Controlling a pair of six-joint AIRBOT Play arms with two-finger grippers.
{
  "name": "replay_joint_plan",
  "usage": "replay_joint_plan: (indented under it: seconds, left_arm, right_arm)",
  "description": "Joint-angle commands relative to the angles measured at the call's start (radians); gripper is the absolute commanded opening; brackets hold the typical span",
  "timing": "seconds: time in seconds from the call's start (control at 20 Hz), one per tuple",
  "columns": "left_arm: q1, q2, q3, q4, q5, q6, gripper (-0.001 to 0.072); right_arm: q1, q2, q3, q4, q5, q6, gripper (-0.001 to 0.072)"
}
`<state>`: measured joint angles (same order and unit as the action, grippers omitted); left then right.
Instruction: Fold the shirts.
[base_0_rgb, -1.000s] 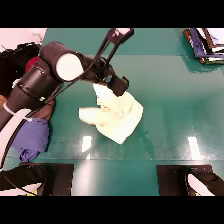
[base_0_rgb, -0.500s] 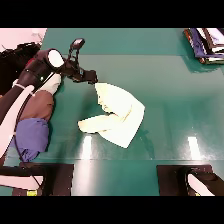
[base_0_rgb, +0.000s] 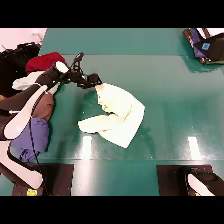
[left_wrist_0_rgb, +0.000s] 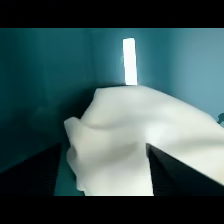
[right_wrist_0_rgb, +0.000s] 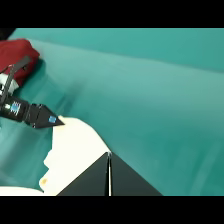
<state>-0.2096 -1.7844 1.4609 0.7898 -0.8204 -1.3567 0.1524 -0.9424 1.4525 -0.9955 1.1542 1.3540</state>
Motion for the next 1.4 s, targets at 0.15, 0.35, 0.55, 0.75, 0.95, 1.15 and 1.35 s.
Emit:
replay_joint_plan:
  seconds: [0.15,0.35,0.55,0.75,0.95,1.15,1.35]
  left_arm:
    - [0.009,-0.026,0.032,-0.063,0.020,0.031,0.0026]
    - [0.059,0.076,0.166,0.109,-0.070,0.030,0.0025]
    - [0.079,0.223,0.234,0.312,-0.081,0.030,0.0026]
    - [0.079,0.256,0.234,0.321,-0.112,0.029,0.0026]
    - [0.079,0.256,0.233,0.322,-0.145,0.026,0.0026]
    - [0.079,0.256,0.233,0.322,-0.188,0.026,0.0026]
    - [0.079,0.261,0.234,0.322,-0.212,0.019,0.0026]
  right_arm:
    - [0.000,0.001,-0.135,-0.003,0.014,0.019,0.0014]
    - [0.000,0.001,-0.317,-0.004,0.082,0.072,0.0014]
    - [0.031,-0.004,-0.633,0.011,-0.013,0.103,0.0217]
    - [0.184,-0.148,-0.800,0.166,-0.182,0.057,0.0449]
    - [0.340,-0.368,-0.702,0.217,-0.299,0.027,0.0450]
    - [0.391,-0.538,-0.528,0.218,-0.294,0.013,0.0448]
    - [0.417,-0.645,-0.377,0.216,-0.261,-0.015,0.0273]
